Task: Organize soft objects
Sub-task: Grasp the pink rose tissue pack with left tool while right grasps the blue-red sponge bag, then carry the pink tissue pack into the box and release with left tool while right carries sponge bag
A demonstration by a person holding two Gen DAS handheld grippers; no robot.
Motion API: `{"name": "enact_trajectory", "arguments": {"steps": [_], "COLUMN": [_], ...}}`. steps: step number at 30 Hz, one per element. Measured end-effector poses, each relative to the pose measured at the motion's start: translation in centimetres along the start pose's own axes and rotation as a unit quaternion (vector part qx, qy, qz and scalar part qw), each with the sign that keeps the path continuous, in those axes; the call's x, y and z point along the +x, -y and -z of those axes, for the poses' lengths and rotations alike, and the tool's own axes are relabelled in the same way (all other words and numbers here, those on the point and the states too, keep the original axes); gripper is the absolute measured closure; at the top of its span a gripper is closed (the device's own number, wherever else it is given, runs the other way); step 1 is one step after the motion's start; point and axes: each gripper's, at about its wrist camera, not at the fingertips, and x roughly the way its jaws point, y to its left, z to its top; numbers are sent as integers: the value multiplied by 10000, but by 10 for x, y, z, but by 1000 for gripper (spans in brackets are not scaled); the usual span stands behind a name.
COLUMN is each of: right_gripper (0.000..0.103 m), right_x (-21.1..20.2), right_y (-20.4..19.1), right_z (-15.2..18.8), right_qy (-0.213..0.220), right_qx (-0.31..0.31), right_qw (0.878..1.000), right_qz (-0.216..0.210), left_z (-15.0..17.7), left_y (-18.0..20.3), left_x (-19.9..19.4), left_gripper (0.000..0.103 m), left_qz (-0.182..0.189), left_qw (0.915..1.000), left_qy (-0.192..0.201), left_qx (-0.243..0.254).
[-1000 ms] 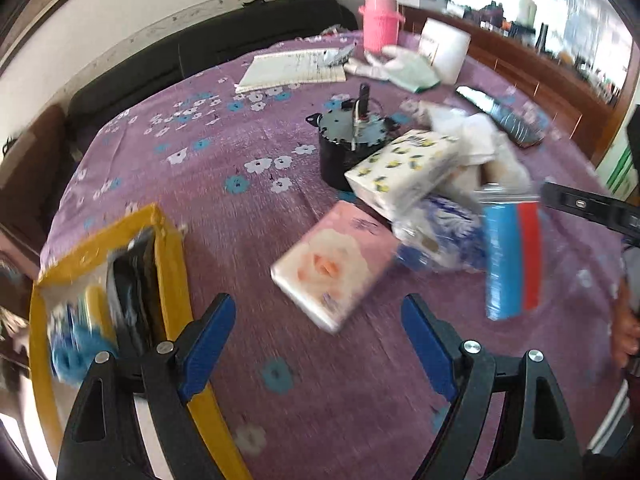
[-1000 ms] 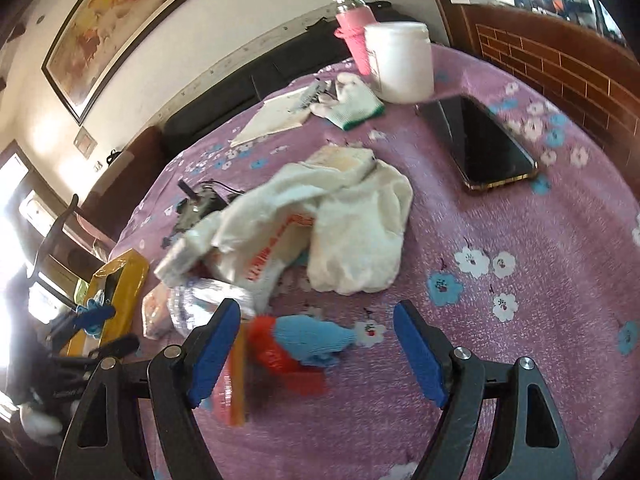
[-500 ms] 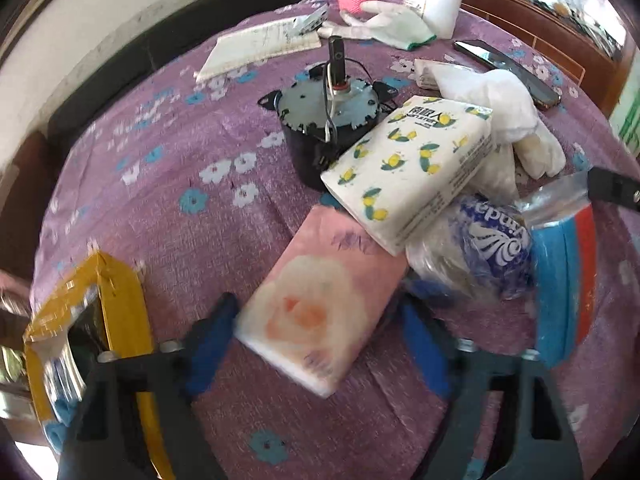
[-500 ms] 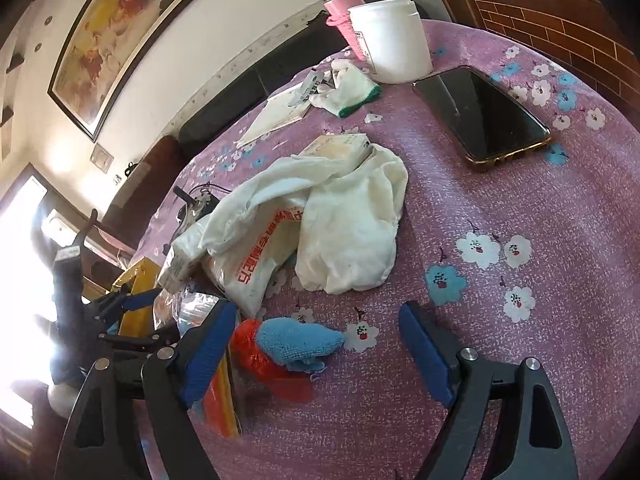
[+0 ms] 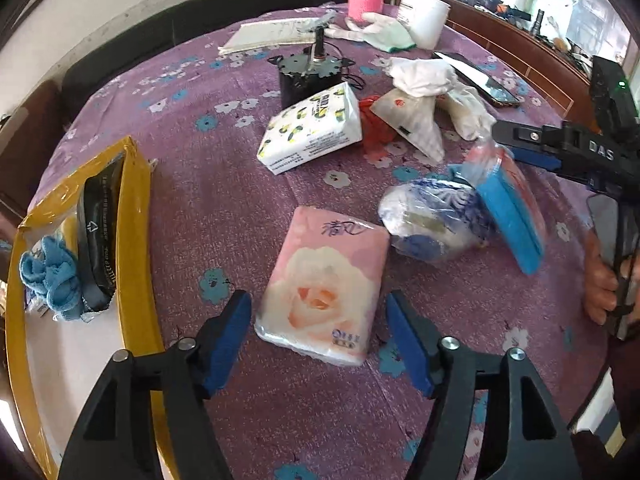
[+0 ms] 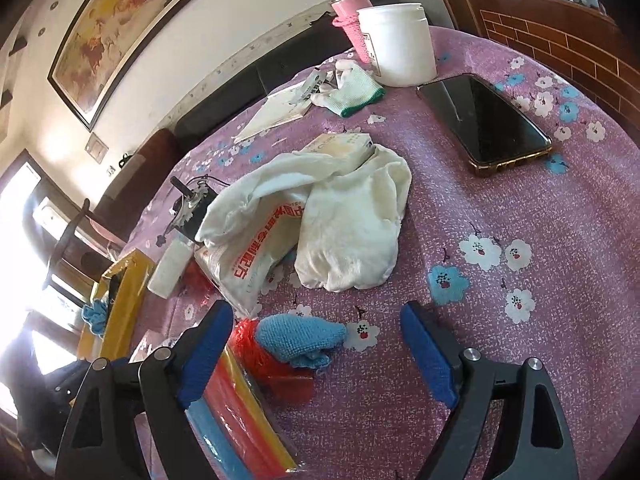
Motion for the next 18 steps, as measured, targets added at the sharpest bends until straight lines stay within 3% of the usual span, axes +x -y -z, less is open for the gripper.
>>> {"name": "enact_trajectory", "arguments": {"steps": [5,8,9,10,14,18], "right_gripper": [14,14,14,14,14,14], "right_x": [-6,-21,-25,-27,-28,-17], "right_y": [0,-7,-13,-19,-53,-86], "right_z": [0,7,10,13,27,44], "right_qy": [-43,-173,-263,-356,-616,-620], "right_qx": [-28,-196,-320,-483,-1348,-2118], "right_qw": [9997,9997,9991,9981,9890,9741], "right_qz": [226,-15,-94,-153,-36,501], "left_z": [-7,-6,-5,-4,1,12], "left_y": [-3,1,5,6,9,10], "left_x": [17,20,19,18,2,-25], "left_gripper": [30,30,33,49,50,50], "left_qz": [125,58,50,77,165,289], "left_qw": [9997,9997,9997,9997,9989,9973], "left_qy": [89,187,217,233,374,613], "left_qx": [-209,-154,-92,-91,-210,-279]}}
